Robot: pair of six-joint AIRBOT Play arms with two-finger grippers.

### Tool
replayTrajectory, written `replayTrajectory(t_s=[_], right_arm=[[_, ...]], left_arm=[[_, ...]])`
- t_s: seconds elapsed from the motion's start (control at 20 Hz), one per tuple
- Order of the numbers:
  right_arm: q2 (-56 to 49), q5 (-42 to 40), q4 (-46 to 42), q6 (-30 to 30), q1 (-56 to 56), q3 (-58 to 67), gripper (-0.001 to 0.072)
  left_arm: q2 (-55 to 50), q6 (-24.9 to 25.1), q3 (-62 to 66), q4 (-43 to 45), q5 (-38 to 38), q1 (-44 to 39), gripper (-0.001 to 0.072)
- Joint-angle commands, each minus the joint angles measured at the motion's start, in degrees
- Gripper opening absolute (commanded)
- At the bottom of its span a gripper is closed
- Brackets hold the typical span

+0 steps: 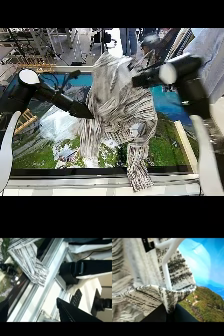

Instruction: Fold the clothes and pants, and hang the long-sleeved shirts on hangers.

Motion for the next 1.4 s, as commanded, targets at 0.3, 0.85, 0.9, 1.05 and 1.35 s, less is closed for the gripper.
replayTrajectory(t_s=[0.3,0.85,0.9,1.05,1.35], right_arm=[[22.03,-0.61,-4.04,3.04,-29.9,1.46,0.0029],[16.61,-16.26,-15.61,9.66,-78.42,1.38,0.0029],[15.87,-22.34,-16.59,12.74,-79.3,1.36,0.0029],[13.05,-36.39,-18.03,17.77,-82.53,1.36,0.0029],[6.71,-43.65,-17.73,25.86,-90.62,1.36,0.0029]], left_arm=[[1.64,-4.96,-0.02,4.46,-4.17,-2.21,0.0497],[1.66,-4.44,-0.02,4.48,-6.97,-2.21,0.041],[1.66,-5.05,-0.02,4.48,-6.97,-2.21,0.041],[1.66,-7.26,-0.02,4.48,-6.97,-2.21,0.041],[1.66,-12.35,-0.02,4.46,-6.95,-2.36,0.041]])
